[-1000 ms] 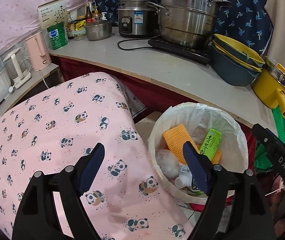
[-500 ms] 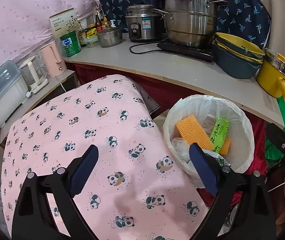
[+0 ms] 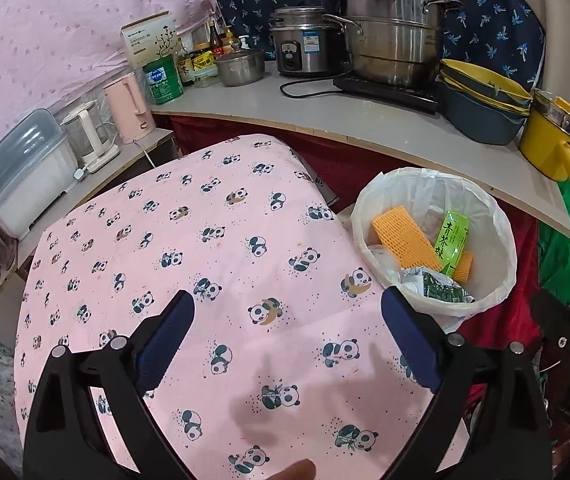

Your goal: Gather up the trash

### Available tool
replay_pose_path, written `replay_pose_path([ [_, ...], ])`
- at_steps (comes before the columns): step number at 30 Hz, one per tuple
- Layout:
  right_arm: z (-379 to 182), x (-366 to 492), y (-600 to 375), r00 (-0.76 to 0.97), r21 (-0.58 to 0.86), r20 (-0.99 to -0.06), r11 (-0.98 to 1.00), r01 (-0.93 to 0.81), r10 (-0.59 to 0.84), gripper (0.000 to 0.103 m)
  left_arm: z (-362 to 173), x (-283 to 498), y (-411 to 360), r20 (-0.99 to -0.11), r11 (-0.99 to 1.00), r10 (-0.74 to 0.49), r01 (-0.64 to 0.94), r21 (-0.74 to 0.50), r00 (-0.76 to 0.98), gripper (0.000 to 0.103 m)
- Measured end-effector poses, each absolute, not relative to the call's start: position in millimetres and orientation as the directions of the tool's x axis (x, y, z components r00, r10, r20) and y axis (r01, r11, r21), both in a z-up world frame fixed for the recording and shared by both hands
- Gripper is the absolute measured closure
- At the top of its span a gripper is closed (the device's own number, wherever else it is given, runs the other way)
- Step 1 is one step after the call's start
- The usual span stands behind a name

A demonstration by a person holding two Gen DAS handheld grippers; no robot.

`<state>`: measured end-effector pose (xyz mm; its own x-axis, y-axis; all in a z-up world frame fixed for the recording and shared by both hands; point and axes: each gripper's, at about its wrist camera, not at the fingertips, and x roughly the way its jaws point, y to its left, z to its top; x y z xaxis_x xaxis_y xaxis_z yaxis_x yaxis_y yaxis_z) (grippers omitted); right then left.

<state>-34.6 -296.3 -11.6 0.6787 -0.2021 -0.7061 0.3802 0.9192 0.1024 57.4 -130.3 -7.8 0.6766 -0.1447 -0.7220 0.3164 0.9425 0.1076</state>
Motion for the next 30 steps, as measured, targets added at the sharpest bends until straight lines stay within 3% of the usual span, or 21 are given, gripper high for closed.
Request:
replay_pose_path([
  [30,-25,-62,-273,0.658,0.054,-0.718,0.925,0.377,-0.226,0.006,-30,22,-121,-0.743,0.944,-0.157,0.321,0.081,0.650,0.009],
])
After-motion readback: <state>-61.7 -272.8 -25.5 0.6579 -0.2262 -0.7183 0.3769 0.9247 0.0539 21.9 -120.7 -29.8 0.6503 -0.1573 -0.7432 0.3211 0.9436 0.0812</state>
